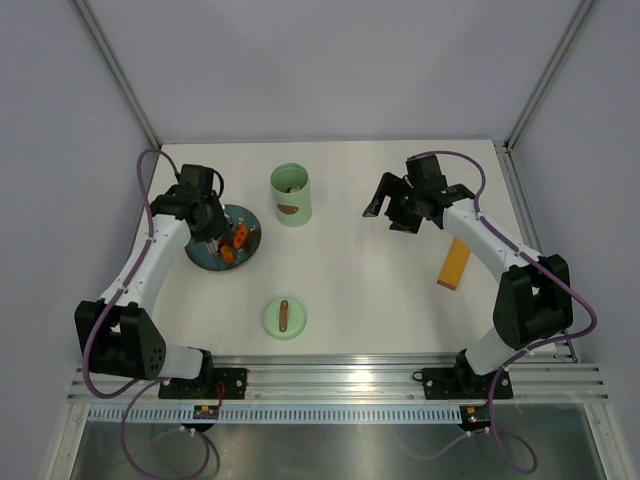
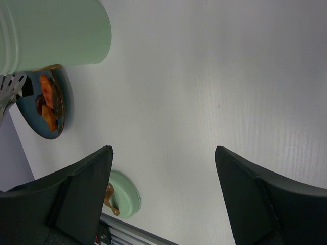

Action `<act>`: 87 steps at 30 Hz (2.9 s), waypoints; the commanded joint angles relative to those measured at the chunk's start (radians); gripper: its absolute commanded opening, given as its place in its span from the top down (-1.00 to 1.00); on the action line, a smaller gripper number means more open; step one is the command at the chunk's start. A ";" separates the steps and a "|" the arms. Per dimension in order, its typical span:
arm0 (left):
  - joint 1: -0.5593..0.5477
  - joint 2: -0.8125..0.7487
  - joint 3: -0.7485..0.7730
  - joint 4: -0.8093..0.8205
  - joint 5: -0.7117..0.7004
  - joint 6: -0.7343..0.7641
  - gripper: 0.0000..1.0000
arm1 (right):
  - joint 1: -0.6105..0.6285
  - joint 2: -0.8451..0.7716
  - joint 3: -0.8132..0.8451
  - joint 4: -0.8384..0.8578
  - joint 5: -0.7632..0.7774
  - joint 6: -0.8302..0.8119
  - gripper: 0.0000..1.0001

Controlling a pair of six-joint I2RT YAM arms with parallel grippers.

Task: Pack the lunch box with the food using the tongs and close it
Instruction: Pick up the fake food from the plate, then place the fake food in the packing box, then pick up the fake food from the plate.

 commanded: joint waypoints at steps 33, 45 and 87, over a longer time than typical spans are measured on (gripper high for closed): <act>-0.231 0.030 0.389 0.087 0.171 0.069 0.94 | 0.022 -0.035 0.007 0.013 0.028 0.011 -0.77; -0.243 0.078 0.366 0.117 0.182 0.054 0.15 | 0.023 -0.051 0.010 -0.004 0.041 0.000 -0.78; -0.197 -0.201 0.122 -0.100 -0.022 0.098 0.53 | 0.022 -0.048 0.018 0.002 0.034 -0.006 -0.78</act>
